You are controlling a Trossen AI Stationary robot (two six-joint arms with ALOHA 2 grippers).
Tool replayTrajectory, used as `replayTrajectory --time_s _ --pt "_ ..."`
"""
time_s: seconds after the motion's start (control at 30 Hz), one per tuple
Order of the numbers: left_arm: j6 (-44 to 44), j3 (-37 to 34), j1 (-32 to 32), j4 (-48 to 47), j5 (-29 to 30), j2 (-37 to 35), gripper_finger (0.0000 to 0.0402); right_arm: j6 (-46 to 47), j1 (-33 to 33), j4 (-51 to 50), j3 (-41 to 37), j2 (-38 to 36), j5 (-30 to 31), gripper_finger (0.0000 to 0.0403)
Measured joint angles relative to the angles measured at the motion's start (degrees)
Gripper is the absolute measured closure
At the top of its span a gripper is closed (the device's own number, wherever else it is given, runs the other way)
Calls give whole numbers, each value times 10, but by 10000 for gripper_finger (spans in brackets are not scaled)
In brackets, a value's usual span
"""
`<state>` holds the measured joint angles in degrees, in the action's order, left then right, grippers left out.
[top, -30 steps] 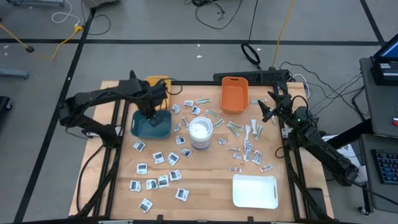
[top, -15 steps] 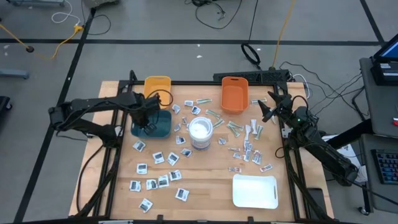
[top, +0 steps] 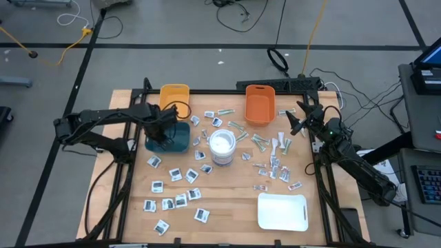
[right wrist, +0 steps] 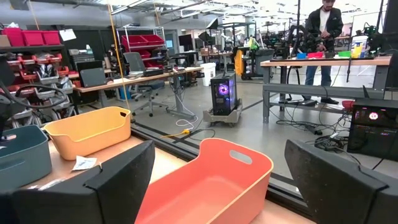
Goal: Pick & Place First Aid Supplies
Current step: Put the blue pad into the blue bin
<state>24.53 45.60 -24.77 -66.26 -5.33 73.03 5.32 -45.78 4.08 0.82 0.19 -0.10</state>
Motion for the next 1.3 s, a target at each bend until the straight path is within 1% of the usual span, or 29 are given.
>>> replayTrajectory --time_s 0.1,0.17,0.33,0.4,0.5,0.67,0.77,0.97,1.17,1.3 --pt "-1 12 0 0 -7 0 182 0 0 0 0 0 0 46" --pt "0 22 0 0 -7 0 161 0 0 0 0 0 0 46" --pt "14 31 0 -3 6 0 132 0 0 0 0 0 0 46" --pt "22 31 0 -4 1 0 129 0 0 0 0 0 0 46" --pt "43 31 -1 -1 -24 0 128 0 0 0 0 0 0 46" --pt "155 31 -11 -3 -18 0 128 0 0 0 0 0 0 46" --pt "193 31 -10 2 -18 6 128 0 0 0 0 0 0 46" --pt "206 23 17 6 12 37 128 0 0 0 0 0 0 46" --pt "222 23 46 37 7 72 128 0 0 0 0 0 0 46" --pt "242 23 63 37 -1 97 128 0 0 0 0 0 0 46"
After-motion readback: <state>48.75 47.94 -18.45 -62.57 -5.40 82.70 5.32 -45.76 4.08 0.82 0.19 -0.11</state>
